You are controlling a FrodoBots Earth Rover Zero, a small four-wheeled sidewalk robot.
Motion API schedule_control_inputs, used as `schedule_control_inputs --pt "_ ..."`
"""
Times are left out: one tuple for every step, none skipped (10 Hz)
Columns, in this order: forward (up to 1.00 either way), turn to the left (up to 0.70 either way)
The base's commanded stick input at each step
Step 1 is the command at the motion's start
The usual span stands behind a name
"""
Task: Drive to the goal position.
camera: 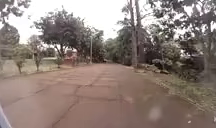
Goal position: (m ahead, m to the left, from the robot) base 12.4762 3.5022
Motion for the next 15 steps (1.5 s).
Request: schedule_control_inputs --pt "0.70 0.00" --pt "0.70 0.00" --pt "0.70 0.00" --pt "0.70 0.00" --pt "0.70 0.00" --pt "0.70 0.00" --pt "0.70 0.00" --pt "0.70 0.00" --pt "0.70 0.00" --pt "0.70 0.00" --pt "0.70 0.00" --pt "0.70 0.00" --pt "0.70 0.00" --pt "0.70 0.00" --pt "0.70 0.00"
